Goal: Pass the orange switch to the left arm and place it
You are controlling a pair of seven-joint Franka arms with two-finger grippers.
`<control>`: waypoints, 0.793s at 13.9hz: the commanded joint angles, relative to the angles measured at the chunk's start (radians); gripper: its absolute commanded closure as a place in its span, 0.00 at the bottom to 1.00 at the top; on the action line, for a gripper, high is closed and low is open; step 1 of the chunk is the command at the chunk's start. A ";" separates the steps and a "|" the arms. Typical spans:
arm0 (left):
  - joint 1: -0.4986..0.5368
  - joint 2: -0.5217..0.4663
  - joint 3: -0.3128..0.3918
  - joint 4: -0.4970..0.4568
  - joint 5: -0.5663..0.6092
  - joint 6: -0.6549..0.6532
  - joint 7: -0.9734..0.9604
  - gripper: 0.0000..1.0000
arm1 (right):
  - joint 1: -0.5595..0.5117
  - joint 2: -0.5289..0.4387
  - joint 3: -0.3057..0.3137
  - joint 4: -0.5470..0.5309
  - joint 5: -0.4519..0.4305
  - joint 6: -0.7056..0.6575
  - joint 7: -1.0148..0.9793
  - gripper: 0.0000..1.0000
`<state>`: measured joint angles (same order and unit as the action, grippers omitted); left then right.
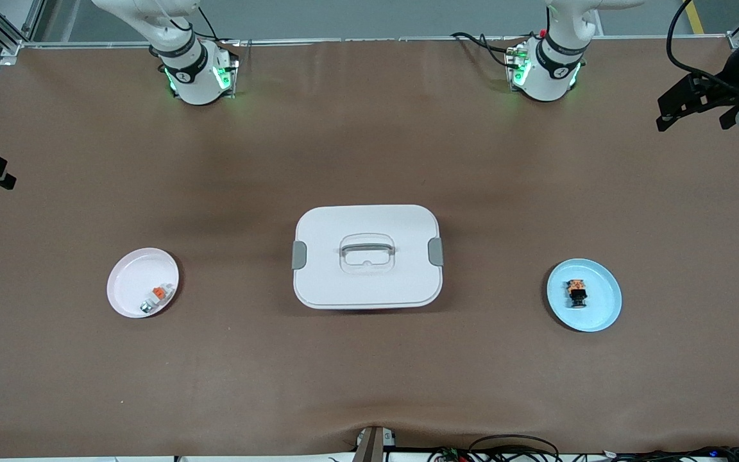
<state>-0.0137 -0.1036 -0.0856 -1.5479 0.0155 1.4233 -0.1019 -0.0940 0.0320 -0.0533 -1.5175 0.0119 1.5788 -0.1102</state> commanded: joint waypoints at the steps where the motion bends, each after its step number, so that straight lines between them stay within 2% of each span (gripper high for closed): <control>1: 0.000 -0.015 0.000 0.017 -0.017 -0.018 -0.013 0.00 | -0.023 -0.027 0.020 -0.029 0.011 0.013 -0.008 0.00; 3: 0.001 -0.015 -0.002 0.019 -0.017 -0.018 -0.013 0.00 | -0.029 -0.033 0.016 -0.029 0.037 0.007 -0.008 0.00; 11: 0.000 -0.015 -0.003 0.022 -0.017 -0.023 -0.012 0.00 | -0.027 -0.033 0.016 -0.020 0.036 0.013 -0.008 0.00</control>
<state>-0.0148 -0.1045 -0.0871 -1.5334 0.0155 1.4183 -0.1019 -0.1005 0.0239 -0.0519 -1.5174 0.0327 1.5830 -0.1102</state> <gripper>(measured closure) 0.000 0.000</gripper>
